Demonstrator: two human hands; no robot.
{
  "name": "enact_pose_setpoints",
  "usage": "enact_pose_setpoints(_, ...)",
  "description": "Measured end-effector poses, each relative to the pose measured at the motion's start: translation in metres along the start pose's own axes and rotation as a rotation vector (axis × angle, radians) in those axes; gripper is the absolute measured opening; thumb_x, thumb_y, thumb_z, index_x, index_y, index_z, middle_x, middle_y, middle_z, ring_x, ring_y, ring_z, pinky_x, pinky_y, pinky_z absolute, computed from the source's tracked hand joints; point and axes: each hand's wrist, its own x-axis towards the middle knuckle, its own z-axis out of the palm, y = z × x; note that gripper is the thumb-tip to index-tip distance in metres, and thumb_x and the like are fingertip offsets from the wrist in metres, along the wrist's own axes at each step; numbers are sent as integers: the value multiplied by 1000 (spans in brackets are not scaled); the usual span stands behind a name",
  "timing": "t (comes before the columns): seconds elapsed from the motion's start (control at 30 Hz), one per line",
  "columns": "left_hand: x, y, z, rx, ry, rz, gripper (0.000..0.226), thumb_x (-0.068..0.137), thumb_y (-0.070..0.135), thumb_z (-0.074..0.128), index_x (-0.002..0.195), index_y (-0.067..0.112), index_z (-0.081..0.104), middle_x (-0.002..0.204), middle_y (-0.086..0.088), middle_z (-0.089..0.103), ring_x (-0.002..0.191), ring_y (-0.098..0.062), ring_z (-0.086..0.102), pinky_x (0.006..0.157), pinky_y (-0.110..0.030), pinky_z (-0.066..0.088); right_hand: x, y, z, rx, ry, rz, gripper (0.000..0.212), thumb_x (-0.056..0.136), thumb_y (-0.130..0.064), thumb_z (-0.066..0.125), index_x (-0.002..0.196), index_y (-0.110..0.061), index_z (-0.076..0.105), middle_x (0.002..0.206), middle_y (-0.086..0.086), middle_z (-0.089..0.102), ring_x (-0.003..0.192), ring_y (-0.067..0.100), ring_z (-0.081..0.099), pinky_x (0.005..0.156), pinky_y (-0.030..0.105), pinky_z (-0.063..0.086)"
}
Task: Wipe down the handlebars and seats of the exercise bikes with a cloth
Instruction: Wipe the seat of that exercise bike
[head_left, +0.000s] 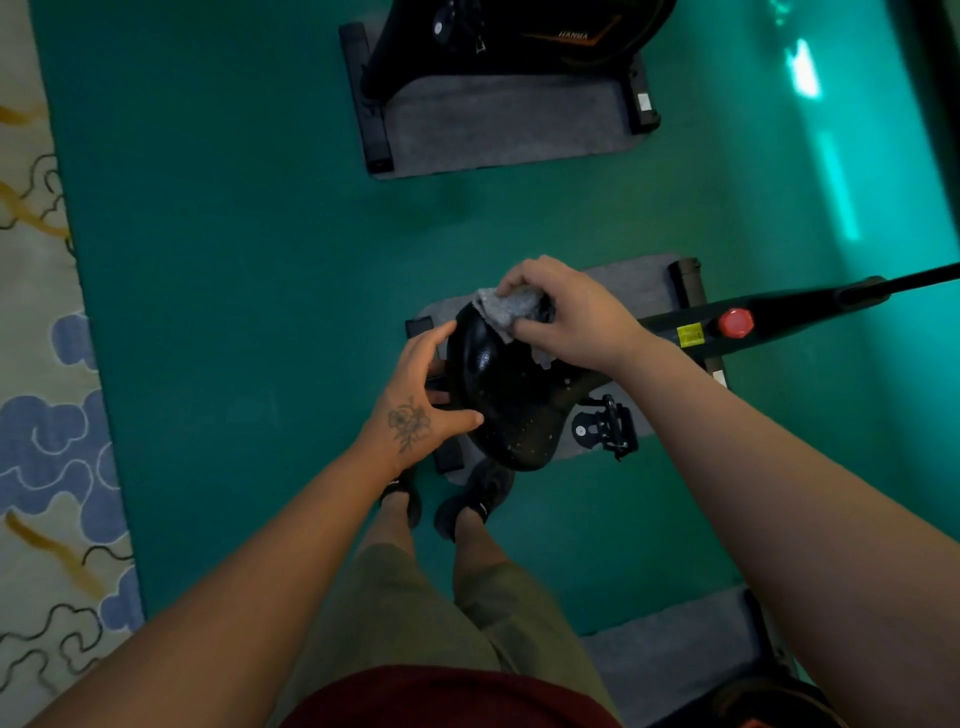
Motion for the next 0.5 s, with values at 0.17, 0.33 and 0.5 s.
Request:
enact_pose_setpoints(0.17, -3, 4, 8, 17, 30, 5, 109, 64, 36, 90, 159, 39, 36, 154, 14, 34, 143, -18, 46, 108, -46, 54, -6, 8, -9, 4, -39, 11, 33, 86, -14, 75, 116, -27, 69, 109, -3, 57, 97, 10, 53, 79, 29, 40)
enact_pose_setpoints(0.33, -4, 4, 12, 28, 46, -2, 110, 60, 45, 91, 155, 48, 35, 153, 15, 33, 145, -19, 44, 111, -51, 52, -26, 28, -25, -50, -122, 41, 31, 87, -18, 77, 115, -29, 71, 113, 0, 58, 102, 16, 58, 90, 37, 48)
enact_pose_setpoints(0.5, -4, 4, 13, 23, 62, 4, 108, 59, 48, 92, 150, 57, 35, 153, 14, 34, 145, -22, 45, 113, -52, 51, -32, 33, -30, -69, -146, 58, 32, 87, -23, 75, 116, -35, 70, 115, -4, 58, 108, 16, 58, 95, 44, 50)
